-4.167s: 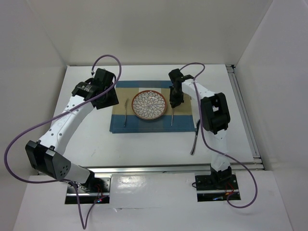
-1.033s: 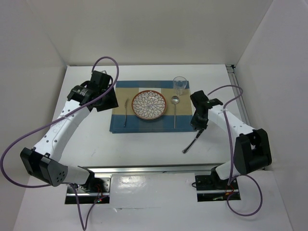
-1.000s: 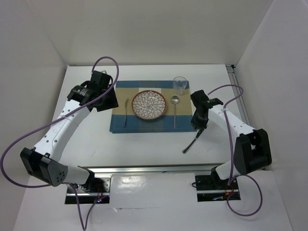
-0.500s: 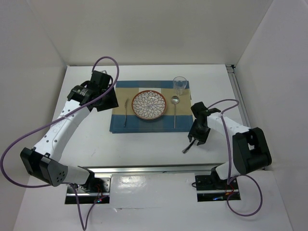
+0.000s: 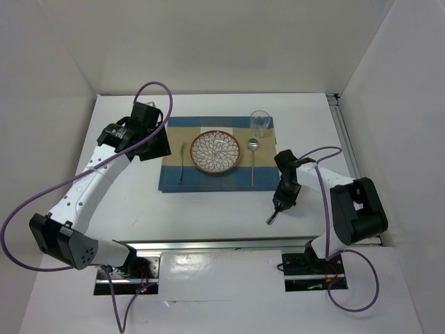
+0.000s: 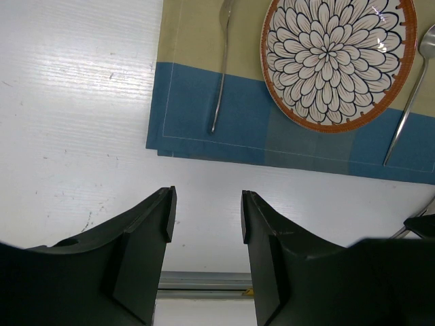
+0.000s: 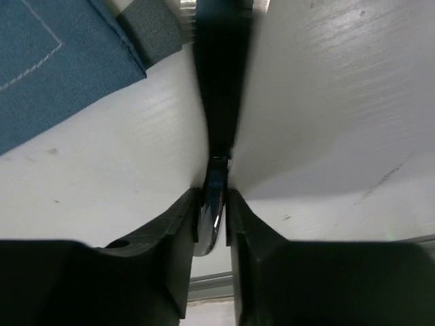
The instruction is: Set the dinner table for one person
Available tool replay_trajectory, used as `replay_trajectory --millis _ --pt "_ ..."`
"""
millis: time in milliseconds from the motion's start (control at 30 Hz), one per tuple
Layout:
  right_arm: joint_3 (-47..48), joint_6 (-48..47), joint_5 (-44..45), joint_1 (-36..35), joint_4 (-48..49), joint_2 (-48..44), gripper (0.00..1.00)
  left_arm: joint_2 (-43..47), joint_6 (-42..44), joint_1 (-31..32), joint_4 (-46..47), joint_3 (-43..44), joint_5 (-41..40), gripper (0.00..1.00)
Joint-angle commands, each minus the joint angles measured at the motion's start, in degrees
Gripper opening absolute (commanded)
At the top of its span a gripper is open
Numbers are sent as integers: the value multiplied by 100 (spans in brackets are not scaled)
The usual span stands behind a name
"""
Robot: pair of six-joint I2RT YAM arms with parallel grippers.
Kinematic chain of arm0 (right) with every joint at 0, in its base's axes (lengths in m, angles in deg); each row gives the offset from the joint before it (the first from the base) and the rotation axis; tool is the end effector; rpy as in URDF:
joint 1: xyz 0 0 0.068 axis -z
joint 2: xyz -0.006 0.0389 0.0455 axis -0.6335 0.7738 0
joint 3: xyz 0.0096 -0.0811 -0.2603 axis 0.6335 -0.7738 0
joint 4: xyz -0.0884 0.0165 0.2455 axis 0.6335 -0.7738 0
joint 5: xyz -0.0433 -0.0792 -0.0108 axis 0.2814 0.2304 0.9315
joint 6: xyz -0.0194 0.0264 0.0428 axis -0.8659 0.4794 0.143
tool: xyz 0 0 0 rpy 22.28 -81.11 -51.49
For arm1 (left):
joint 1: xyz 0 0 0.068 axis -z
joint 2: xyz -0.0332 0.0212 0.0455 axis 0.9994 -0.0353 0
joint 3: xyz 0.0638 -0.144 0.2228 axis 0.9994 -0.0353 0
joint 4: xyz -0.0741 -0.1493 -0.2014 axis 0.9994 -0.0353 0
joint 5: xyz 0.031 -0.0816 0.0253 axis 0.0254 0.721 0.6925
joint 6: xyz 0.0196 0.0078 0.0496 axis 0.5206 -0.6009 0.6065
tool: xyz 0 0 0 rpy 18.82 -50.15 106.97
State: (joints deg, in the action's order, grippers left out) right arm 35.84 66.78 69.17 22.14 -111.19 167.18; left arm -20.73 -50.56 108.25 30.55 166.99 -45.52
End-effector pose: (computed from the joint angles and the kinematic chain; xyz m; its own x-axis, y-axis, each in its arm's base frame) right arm 0.2292 0.0693 0.1495 -0.8881 0.4474 -0.1053 0.4452 0.8943 0.0446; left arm 0.2610 -0.0881 0.3727 -0.6945 -0.3576 -0.6244 -0.2563 0.9338 -0.2497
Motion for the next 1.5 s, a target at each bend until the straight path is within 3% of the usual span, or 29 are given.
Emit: replay_trajectory --millis 0,100,200,467,667,867,1100,1467 --pt "-66 92 145 29 504 359 28 50 61 -41 132 26 16 59" --pt "-65 223 259 29 504 359 11 50 61 -41 132 -27 16 59" --pt "-65 277 469 29 320 166 2 50 61 -41 132 -27 16 59" --pt "381 409 1155 29 -391 -598 2 -12 61 -41 132 26 16 59" --pt "1233 -240 1244 29 -603 -520 2 -12 61 -41 185 26 78 59" --pt "2096 -1102 875 -23 -384 226 1 -12 61 -41 132 26 78 59" --pt "3545 -1972 735 -23 -278 1850 0 41 9 -41 -25 131 -97 59" --pt "3793 -2429 708 -129 257 2706 0 41 8 -41 -87 131 -203 59"
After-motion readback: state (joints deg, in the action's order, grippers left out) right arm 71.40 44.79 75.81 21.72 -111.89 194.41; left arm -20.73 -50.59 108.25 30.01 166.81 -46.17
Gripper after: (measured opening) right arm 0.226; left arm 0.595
